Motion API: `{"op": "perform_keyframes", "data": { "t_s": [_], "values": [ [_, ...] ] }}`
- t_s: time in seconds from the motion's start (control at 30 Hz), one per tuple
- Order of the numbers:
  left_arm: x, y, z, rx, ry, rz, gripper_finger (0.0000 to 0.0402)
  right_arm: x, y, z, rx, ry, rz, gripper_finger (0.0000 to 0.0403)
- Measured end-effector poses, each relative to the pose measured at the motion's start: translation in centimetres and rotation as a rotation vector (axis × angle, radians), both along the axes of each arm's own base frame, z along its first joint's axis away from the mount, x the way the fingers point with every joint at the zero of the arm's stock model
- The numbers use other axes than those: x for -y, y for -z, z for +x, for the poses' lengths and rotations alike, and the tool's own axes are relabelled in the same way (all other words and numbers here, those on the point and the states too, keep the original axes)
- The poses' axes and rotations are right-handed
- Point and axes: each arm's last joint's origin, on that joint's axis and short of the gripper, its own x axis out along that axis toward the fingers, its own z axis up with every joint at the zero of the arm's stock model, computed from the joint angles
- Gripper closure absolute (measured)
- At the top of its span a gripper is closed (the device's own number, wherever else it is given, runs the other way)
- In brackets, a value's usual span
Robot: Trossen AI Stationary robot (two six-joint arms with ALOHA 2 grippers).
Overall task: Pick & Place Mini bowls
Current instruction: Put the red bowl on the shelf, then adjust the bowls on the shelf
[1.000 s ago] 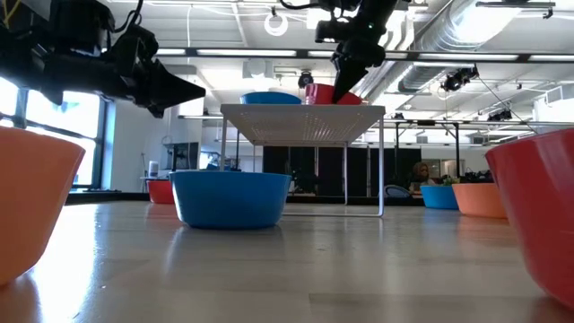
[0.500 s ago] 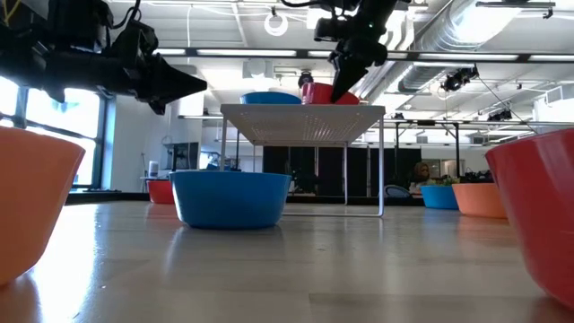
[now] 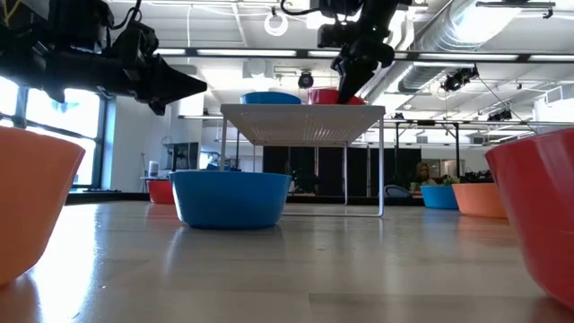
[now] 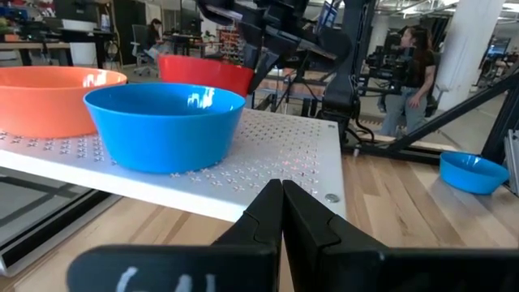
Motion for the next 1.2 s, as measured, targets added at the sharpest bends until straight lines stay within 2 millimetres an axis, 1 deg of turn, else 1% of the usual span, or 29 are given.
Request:
{"op": "perform_keyframes", "data": {
  "t_s": [0.2, 0.27, 0.5, 0.6, 0.73, 0.83, 0.93, 1.2],
  "values": [
    [0.0, 0.0, 0.0, -0.001, -0.002, -0.001, 0.0401, 0.2, 0.6, 0.4, -0.019, 0.007, -0.006, 0.0401],
    [0.0, 0.0, 0.0, -0.003, -0.002, -0.001, 0.0401, 0.2, 0.6, 0.4, -0.019, 0.009, -0.007, 0.0393],
    [0.0, 0.0, 0.0, -0.003, -0.006, -0.002, 0.0401, 0.3, 0.3, 0.8, 0.023, 0.015, -0.028, 0.0316],
    [0.0, 0.0, 0.0, -0.003, -0.007, -0.002, 0.0401, 0.3, -0.4, 1.0, 0.056, 0.012, -0.038, 0.0287],
    [0.0, 0.0, 0.0, -0.003, -0.007, -0.002, 0.0401, -0.3, -1.6, 2.1, 0.171, -0.028, -0.068, 0.0264],
    [0.0, 0.0, 0.0, -0.003, -0.007, 0.001, 0.0401, -1.1, -2.0, 3.0, 0.253, -0.103, -0.099, 0.0257],
    [0.0, 0.1, 0.0, -0.007, -0.007, 0.0, 0.0401, -1.7, -1.4, 4.1, 0.281, -0.158, -0.123, 0.0259],
    [0.0, 0.1, 0.0, -0.007, -0.007, 0.0, 0.0401, -1.3, 1.2, 5.8, 0.22, -0.195, -0.16, 0.029]
  ]
}}
